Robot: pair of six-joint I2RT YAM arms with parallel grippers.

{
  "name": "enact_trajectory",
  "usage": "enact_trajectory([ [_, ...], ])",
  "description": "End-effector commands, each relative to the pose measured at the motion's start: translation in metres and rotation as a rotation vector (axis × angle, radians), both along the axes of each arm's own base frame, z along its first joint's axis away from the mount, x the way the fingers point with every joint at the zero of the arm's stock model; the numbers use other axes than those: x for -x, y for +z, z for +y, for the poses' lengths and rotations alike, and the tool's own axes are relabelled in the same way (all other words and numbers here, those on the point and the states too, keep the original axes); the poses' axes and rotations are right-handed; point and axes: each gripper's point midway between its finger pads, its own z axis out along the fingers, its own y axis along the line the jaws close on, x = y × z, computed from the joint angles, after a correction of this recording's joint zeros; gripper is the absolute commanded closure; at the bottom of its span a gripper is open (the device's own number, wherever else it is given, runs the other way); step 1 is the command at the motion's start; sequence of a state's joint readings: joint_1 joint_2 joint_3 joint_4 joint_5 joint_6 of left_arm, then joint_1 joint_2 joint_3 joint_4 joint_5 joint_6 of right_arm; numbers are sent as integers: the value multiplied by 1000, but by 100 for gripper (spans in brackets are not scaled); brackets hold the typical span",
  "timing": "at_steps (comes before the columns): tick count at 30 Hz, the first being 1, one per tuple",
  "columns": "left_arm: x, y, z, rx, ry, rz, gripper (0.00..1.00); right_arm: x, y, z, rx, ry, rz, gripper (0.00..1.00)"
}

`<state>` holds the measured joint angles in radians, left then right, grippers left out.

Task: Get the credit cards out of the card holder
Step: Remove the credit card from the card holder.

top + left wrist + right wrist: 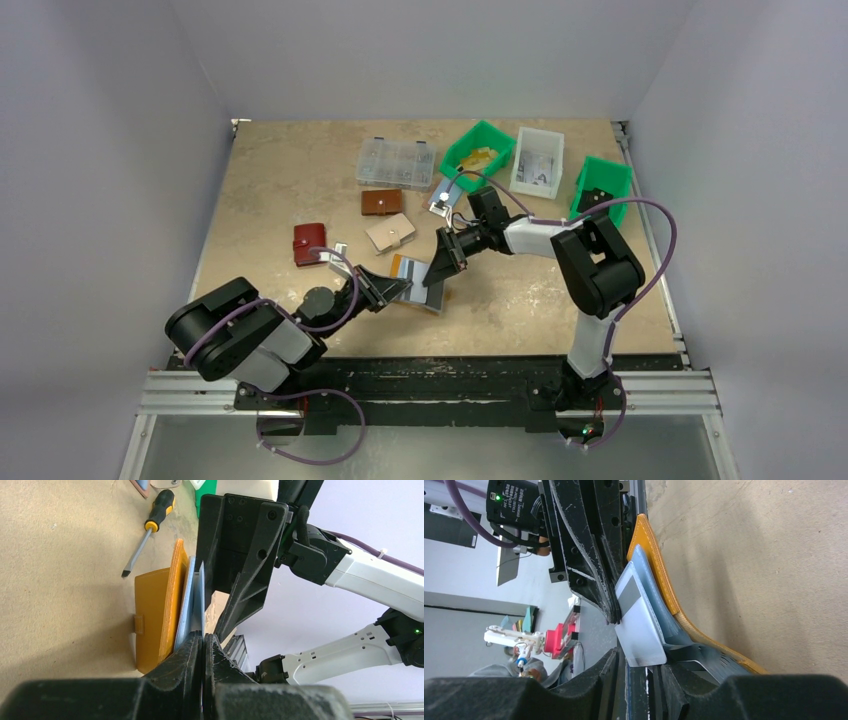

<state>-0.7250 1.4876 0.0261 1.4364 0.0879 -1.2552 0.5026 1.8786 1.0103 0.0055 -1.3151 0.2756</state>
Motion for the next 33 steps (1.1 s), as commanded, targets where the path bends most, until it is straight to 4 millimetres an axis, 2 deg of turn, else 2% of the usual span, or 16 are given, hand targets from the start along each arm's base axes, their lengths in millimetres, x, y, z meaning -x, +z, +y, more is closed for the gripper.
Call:
enact_trajectory([
  [1,-2,26,3,82,30,-65,100,-1,11,4,-52,27,-41,65],
  [12,-6,14,10,63,74,-14,100,1,12,3,-59,41,-43,76],
  [17,-6,13,11,57,78,-8,100,1,11,3,-59,43,-42,86],
  [19,-2,7,16,45,82,4,100,2,11,3,-61,46,-41,96],
  [20,-2,9,17,49,85,1,97,2,11,3,-61,47,-41,100],
  [26,2,20,17,71,37,-34,74,2,5,2,-47,48,-33,100],
  [33,6,26,15,68,-16,-63,68,2,5,2,-48,53,-34,100],
])
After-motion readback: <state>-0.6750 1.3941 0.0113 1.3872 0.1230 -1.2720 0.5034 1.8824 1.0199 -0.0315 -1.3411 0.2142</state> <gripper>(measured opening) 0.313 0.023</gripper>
